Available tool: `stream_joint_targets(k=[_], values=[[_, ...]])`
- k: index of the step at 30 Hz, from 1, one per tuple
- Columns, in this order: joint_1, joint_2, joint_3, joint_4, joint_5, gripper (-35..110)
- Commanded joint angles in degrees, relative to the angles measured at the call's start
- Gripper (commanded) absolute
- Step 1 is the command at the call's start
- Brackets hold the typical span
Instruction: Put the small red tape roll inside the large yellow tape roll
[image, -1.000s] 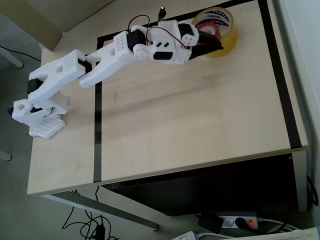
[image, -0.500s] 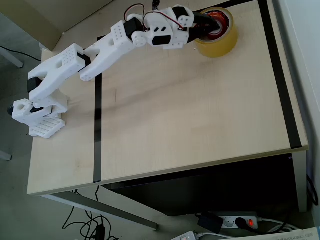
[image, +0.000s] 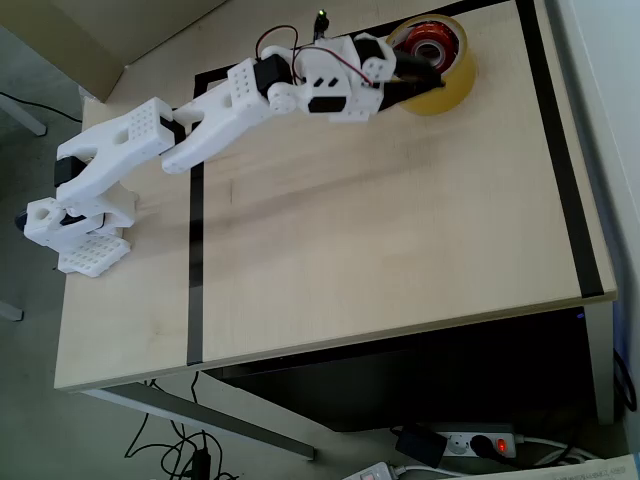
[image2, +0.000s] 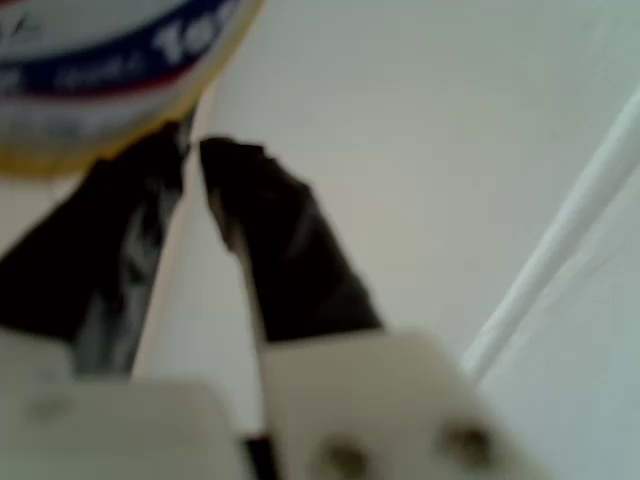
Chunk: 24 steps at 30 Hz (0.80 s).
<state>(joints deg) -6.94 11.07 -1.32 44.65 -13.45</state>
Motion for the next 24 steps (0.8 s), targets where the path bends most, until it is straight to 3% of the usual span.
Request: stream_joint_targets(k=[1, 19, 24], values=[[2.8, -0.2, -11.1, 9.3, 0.8, 0], [3.3, 40.5, -12.5, 58.8, 0.8, 0], [5.4, 62.1, 10.7, 59.1, 2.5, 0]])
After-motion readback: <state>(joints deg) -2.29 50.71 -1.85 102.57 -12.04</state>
